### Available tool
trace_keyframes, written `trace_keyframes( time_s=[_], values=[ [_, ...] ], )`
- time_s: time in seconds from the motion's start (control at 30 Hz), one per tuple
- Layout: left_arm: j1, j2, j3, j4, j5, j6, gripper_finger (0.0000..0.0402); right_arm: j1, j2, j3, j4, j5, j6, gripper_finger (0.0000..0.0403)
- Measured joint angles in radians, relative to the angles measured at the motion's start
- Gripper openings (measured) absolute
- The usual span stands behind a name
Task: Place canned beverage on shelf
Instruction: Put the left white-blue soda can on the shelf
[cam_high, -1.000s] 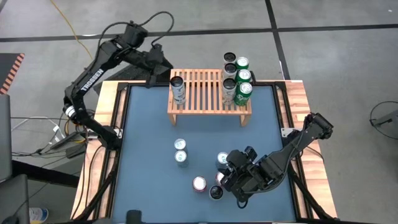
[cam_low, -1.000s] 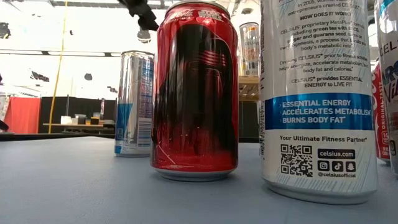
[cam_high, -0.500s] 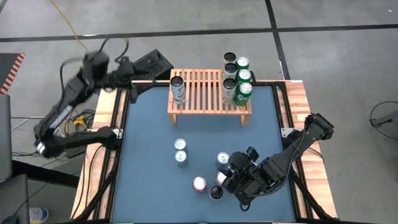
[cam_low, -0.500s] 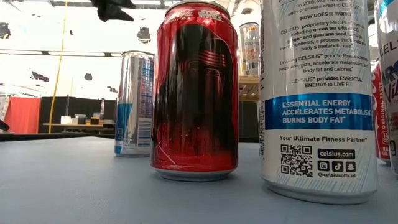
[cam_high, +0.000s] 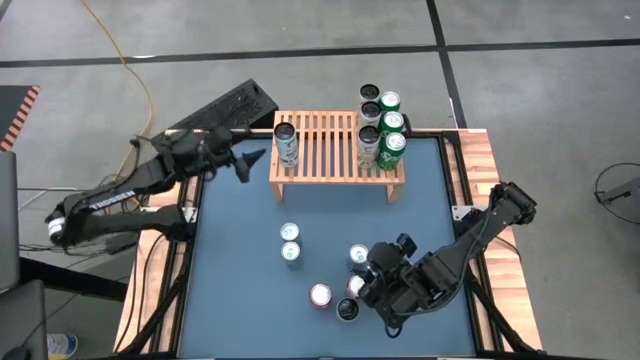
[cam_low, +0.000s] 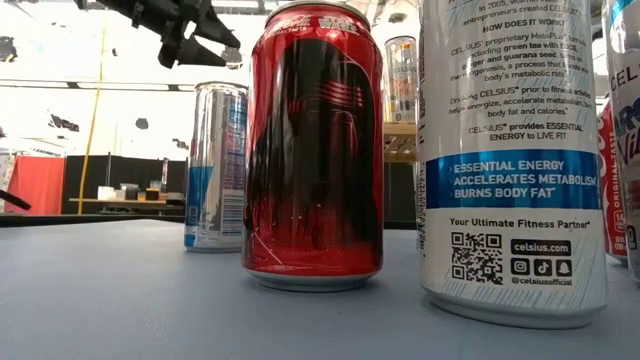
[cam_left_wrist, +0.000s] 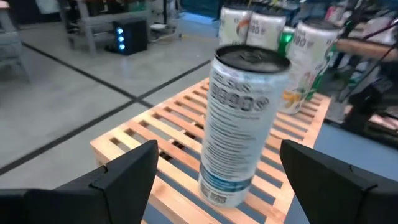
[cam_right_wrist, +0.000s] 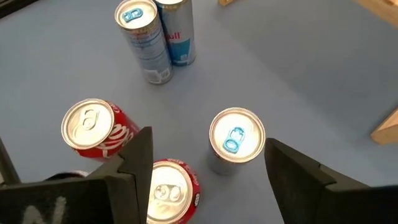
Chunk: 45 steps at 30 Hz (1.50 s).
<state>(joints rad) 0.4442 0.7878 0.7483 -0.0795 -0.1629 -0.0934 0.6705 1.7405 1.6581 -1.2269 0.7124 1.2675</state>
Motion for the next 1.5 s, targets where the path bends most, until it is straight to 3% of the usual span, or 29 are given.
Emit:
trace_keyframes(
  time_s=[0.23,0.3,0.53,0.7,0.83,1.07,1.37,1.5],
  values=[
    [-0.246,0.044,0.0,0.035,-0.458,0.029,0.0323,0.011,0.0,0.0,-0.019,0.0,0.012,0.0244],
    [-0.281,0.062,0.0,0.042,-0.536,0.052,0.0323,0.01,0.0,0.0,-0.027,0.0,0.012,0.0244],
    [-0.331,0.176,0.0,0.151,-0.426,-0.011,0.0323,0.01,0.0,0.0,-0.03,0.017,0.007,0.0244],
    [-0.356,0.214,0.0,0.29,-0.512,0.08,0.0323,0.019,0.0,0.0,-0.031,0.019,0.013,0.0244],
    [-0.355,0.227,0.0,0.292,-0.603,0.103,0.0323,0.033,0.0,0.0,-0.03,0.019,0.016,0.0244],
    [-0.374,0.297,0.001,0.358,-0.607,0.073,0.0323,0.037,0.0,0.0,-0.036,0.019,0.035,0.0244],
    [-0.395,0.378,0.0,0.393,-0.768,0.013,0.0323,0.057,0.0,0.0,-0.039,0.018,0.067,0.0244],
    [-0.388,0.416,0.0,0.422,-0.748,-0.006,0.0323,0.063,0.0,0.0,-0.038,0.017,0.072,0.0244]
  ],
)
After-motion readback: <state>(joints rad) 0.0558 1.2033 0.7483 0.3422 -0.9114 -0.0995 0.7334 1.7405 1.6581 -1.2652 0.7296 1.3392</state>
